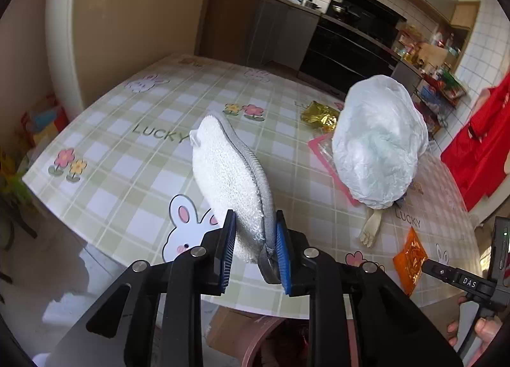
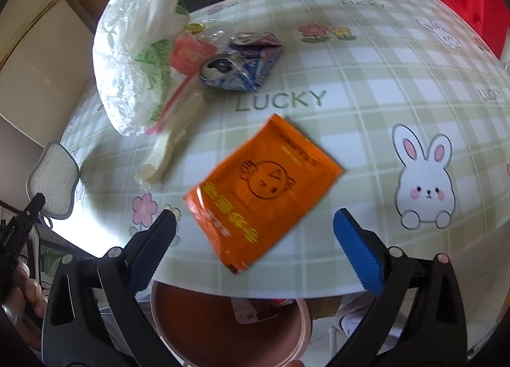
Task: Collect trash
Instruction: 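Grasp the white scrub sponge with the left tool and lift it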
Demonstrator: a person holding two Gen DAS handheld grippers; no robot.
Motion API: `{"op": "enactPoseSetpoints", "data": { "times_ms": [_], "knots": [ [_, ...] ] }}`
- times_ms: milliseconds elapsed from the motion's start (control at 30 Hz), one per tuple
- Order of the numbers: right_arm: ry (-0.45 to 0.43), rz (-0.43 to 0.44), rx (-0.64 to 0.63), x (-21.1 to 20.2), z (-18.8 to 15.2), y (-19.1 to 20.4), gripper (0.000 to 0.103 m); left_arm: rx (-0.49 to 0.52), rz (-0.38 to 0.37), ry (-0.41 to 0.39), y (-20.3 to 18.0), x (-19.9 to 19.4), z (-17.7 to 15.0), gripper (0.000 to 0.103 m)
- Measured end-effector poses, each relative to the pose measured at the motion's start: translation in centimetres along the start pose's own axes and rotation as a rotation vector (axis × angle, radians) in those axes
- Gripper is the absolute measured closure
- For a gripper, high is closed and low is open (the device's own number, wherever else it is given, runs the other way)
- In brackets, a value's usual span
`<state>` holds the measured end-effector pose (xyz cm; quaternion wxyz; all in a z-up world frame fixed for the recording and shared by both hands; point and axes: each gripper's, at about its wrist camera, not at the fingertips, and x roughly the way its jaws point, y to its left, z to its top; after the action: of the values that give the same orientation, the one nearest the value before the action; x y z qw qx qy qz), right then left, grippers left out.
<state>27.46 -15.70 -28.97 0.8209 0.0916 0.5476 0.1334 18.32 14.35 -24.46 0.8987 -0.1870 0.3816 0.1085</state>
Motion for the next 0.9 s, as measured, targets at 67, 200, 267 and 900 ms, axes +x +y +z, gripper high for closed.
{"op": "enactPoseSetpoints", "data": {
  "times_ms": [67,200,267,900],
  "knots": [
    [-0.001,0.001,-0.041,0.6,1.0,1.8,0.006,-0.038,-0.003,0.021,1.3,0.2,-0.4,0.081],
    [-0.049,-0.031,-0.192,2.0,2.3,6.1,0.009,-0.075,0.007,0.031,3.2,0.6,-0.9,0.082],
    [-0.066,-0.056,-0.277,3.1,2.7,8.2,0.022,-0.086,0.012,0.037,4.0,1.0,-1.1,0.082],
    [-0.058,-0.158,-0.300,8.0,4.0,11.0,0.062,-0.128,-0.003,0.009,7.5,2.3,-0.8,0.082]
  ]
}}
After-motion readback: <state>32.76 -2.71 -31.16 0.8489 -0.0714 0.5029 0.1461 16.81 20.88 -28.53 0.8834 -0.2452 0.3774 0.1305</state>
